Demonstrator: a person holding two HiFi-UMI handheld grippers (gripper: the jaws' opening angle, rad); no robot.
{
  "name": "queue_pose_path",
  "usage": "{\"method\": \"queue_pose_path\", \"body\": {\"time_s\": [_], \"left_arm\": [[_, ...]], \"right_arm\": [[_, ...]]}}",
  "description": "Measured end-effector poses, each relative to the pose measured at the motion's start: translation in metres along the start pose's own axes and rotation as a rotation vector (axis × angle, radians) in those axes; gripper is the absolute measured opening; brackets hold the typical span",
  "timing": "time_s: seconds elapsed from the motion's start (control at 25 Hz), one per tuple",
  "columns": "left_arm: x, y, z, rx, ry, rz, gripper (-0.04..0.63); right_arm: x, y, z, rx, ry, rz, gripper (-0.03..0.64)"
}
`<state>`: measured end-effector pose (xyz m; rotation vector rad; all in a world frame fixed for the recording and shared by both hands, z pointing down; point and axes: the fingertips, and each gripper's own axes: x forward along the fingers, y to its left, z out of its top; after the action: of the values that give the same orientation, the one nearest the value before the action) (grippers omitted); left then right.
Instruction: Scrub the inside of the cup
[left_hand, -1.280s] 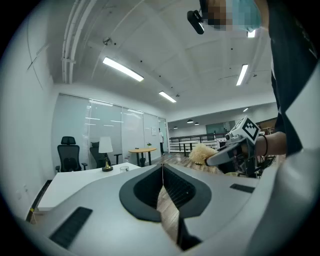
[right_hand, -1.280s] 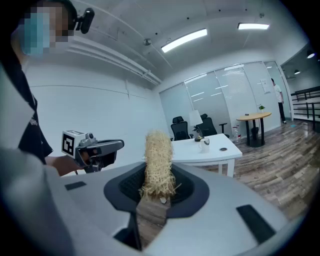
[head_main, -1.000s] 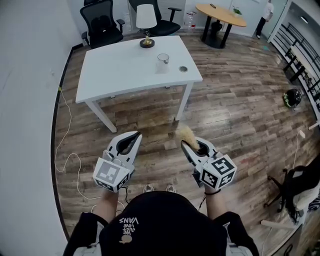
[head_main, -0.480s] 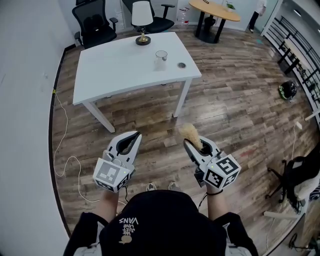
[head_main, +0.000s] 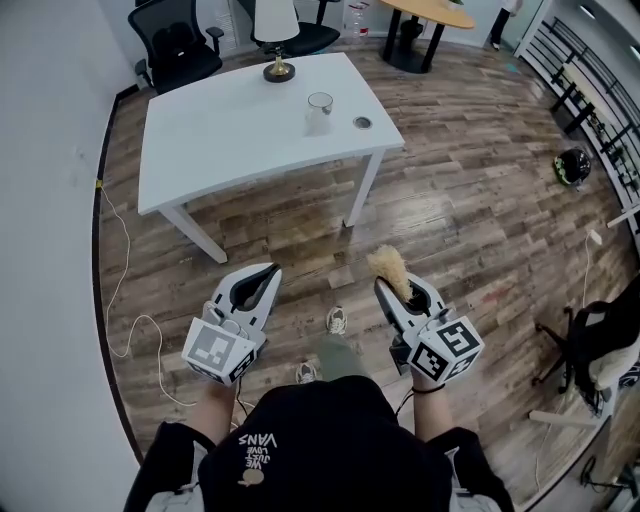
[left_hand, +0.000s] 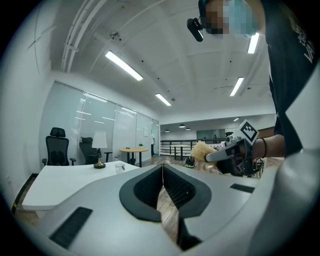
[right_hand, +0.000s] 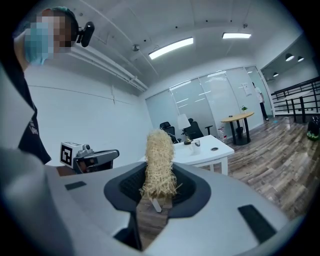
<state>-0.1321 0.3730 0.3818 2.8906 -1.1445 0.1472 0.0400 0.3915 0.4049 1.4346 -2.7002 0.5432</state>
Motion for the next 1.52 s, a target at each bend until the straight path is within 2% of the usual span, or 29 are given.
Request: {"method": "queue_pose_path", "body": {"time_s": [0.28,0.52,0.92,1.28,1.52], "left_arm": [[0.049,0.041,0.005,0.018,-0.011,0.022,0.014],[0.112,0.071,0.015,0.036,-0.001,0.049,0.014],[0.189,0.112,0.007,0.001,0.037,0.115,0.014],[0.234,0.166,-0.007,-0.030,0.059,0.114,0.014],[0.275,0.210,-0.010,-0.011,0.069,0.077,0.014]], "right_arm": [[0.054,-0.039,0.023,-0.007,0.011,0.049,0.101],[0.099,-0.095,0.049,-0.018,0.015,0.109,0.101],[0.160,-0.161,0.071,-0.016,0.045,0.166,0.103],[0.212,-0.191,0.083,0.005,0.058,0.139,0.103],[0.257,-0.213,0.098,0.003,0.056,0.102,0.103]]}}
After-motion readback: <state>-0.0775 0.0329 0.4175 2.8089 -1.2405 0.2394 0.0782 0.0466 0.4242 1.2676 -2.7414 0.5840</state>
